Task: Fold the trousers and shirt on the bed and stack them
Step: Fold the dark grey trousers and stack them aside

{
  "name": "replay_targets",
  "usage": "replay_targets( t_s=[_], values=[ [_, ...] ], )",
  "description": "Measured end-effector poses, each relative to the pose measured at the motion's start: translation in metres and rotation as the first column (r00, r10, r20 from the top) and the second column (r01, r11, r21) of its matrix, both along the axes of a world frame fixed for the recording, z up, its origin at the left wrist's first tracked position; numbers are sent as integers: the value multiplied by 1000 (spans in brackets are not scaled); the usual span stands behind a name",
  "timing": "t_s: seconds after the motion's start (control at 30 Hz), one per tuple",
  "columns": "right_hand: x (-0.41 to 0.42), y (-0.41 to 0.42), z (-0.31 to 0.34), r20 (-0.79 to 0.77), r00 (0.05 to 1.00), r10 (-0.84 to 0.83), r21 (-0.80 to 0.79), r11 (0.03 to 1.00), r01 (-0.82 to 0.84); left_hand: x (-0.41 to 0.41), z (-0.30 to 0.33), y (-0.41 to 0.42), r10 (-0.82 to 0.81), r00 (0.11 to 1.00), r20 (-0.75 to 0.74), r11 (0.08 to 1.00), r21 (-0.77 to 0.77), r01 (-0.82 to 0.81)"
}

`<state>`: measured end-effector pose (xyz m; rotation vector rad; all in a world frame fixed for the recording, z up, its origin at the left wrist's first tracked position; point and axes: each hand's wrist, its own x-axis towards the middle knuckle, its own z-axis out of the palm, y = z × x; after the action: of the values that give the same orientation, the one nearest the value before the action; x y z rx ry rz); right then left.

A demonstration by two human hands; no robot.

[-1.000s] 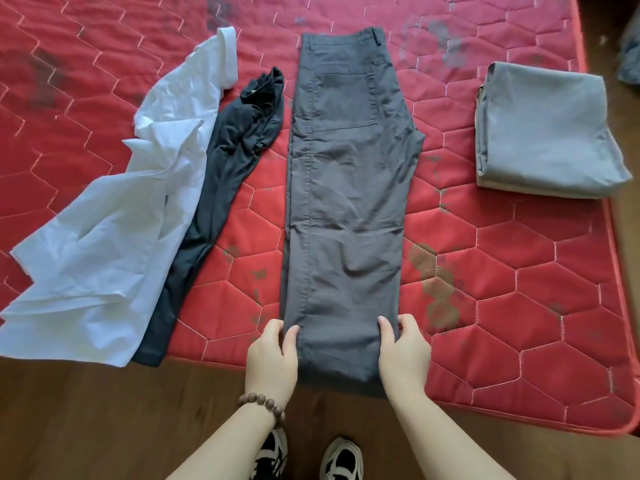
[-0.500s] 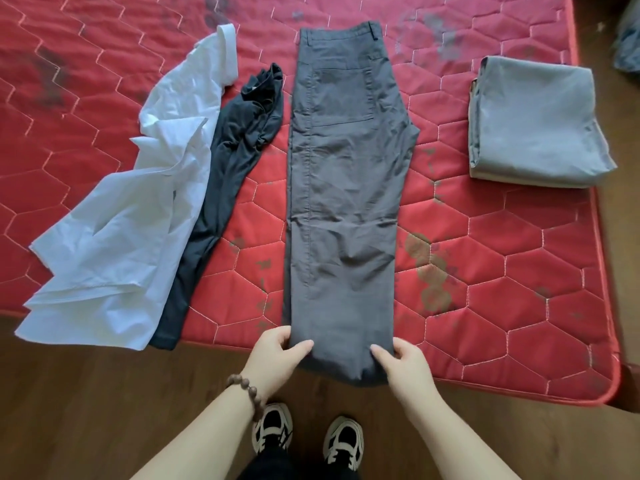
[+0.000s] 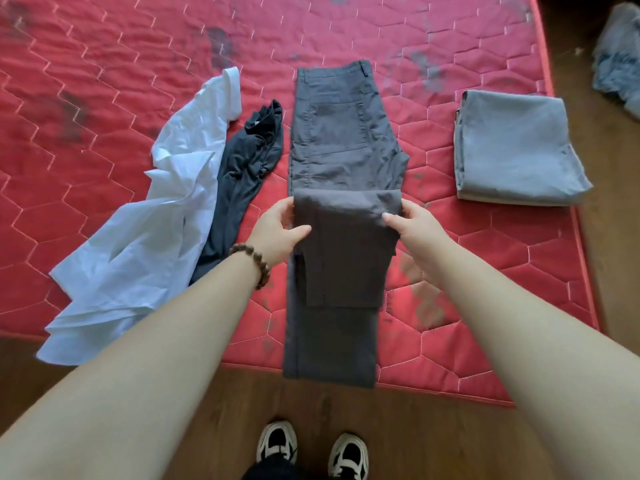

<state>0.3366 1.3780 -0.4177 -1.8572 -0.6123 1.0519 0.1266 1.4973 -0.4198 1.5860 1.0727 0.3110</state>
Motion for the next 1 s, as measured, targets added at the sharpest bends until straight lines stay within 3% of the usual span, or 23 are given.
replay_targets(
  t_s=[0.13,0.3,0.43,0.57,0.67,0.73,0.83,1.0],
  values=[
    [2,-21,-28,308,947,86,-343,939,26,-18,-42,-11,-16,917,-398,996,72,49],
    [-47,-94,-70,154,976,157,-573,818,-41,-65,-85,-75,-32,834,-551,993,-113,-36],
    [-95,-124,-97,116,992,55,-596,802,26,-75,-104,-108,56,850,-524,976,-149,-156],
    [-128,-135,-104,46,999,-29,-492,870,48,-73,-105,-126,-39,872,-488,986,-158,-45],
    [-140,-148,-95,30,995,-93,-382,919,97,-79,-98,-134,14,918,-397,988,-135,-74],
    [-144,-163,-90,44,995,-87,-389,916,97,-87,-94,-141,66,919,-389,982,-138,-129],
    [-151,-189,-87,-5,1000,-8,-483,876,4,-108,-92,-160,-17,920,-392,960,-264,-95],
    [-162,-221,-80,-77,996,-46,-455,890,6,-139,-95,-185,-51,931,-361,939,-335,-78]
  ],
)
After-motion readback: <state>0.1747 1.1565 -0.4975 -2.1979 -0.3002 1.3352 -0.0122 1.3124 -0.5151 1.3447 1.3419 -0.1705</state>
